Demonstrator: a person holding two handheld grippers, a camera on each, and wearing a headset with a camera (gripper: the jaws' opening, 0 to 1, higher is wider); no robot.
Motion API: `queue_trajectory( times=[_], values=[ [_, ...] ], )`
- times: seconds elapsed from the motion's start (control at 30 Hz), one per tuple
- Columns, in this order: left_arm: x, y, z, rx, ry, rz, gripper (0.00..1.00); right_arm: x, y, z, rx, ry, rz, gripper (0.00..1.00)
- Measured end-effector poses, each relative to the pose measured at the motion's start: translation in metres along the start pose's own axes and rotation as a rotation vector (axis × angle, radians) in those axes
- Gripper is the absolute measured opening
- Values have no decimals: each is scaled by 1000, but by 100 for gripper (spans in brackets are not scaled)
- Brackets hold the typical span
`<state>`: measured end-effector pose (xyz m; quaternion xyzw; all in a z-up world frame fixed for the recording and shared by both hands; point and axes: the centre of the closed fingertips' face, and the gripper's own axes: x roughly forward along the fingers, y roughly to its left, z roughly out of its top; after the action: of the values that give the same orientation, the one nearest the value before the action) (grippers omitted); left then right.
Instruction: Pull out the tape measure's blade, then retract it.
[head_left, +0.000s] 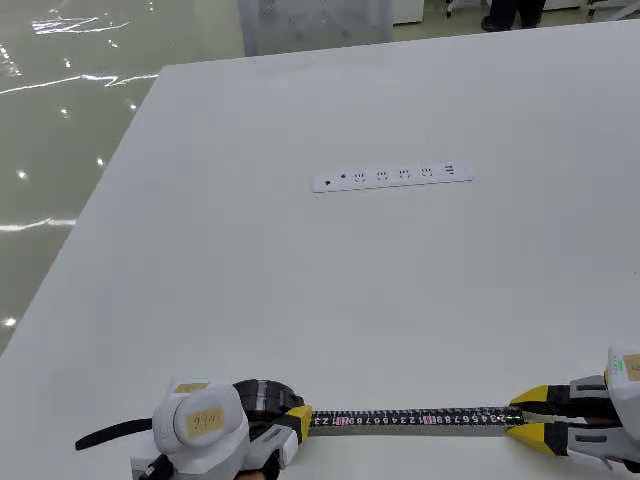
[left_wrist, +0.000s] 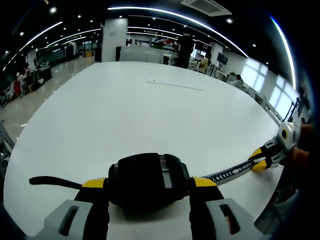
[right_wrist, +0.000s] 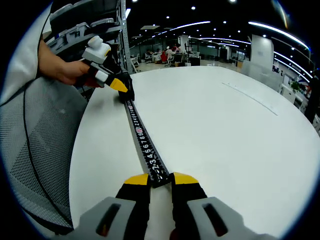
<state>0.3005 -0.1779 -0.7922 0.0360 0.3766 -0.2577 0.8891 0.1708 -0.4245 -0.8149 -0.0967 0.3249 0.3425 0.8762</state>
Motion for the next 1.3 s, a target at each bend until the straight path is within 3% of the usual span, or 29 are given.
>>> queue_trajectory(
  times=[0.7, 1.3],
  values=[
    [1, 0, -1, -12, 29, -6, 59, -1, 1, 2, -9, -3, 0, 14],
    [0, 1, -1, -23, 32, -18, 59, 14, 11, 21, -13, -54, 50, 13]
  ],
)
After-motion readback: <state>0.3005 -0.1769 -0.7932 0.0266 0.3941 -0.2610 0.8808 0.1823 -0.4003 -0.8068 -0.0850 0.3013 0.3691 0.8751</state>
